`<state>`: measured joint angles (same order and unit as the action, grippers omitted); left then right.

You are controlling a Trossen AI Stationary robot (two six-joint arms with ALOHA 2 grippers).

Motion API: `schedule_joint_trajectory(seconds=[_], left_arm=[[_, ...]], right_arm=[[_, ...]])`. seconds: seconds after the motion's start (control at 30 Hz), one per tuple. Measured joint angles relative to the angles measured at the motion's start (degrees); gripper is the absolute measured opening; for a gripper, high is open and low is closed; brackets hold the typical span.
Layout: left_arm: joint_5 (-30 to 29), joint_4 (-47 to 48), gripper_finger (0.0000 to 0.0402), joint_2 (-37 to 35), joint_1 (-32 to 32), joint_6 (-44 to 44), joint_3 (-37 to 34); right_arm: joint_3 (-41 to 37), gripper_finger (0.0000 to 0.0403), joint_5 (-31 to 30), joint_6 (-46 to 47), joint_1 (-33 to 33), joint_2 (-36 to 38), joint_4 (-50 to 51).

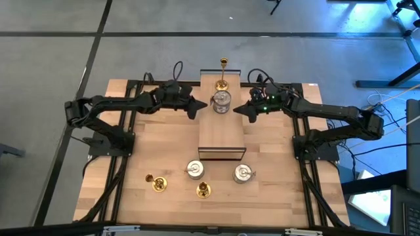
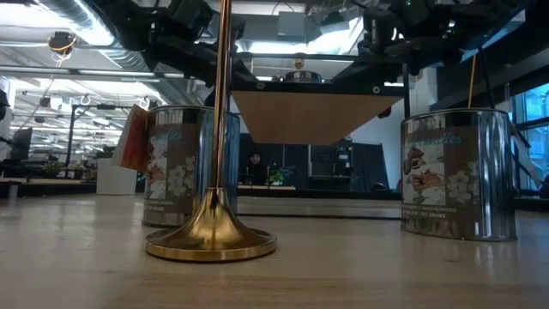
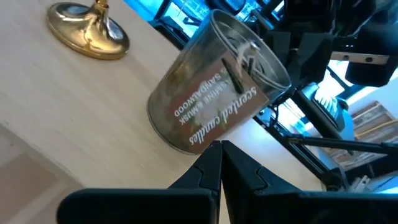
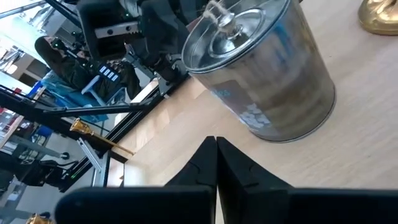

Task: Pick & Place candle stick holders
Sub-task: Put the bottom silver scented candle on the shelf

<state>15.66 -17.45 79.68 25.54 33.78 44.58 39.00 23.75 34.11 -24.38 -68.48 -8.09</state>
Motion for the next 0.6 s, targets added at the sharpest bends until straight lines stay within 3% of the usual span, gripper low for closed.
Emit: schedule_joint_trajectory(seconds=[0.3, 0.6], left_arm=[[3.7, -1.5, 0.0001, 1.5, 1.8, 1.1, 0.2], [6.4, -1.7, 0.0001, 5.6, 0.4, 0.7, 5.6]], right_arm=[[0.0, 0.0000, -1.7, 1.1, -0.1, -0.1, 0.2], [0.0, 0.0000, -1.2, 2.6, 0.0, -2.7, -0.5]])
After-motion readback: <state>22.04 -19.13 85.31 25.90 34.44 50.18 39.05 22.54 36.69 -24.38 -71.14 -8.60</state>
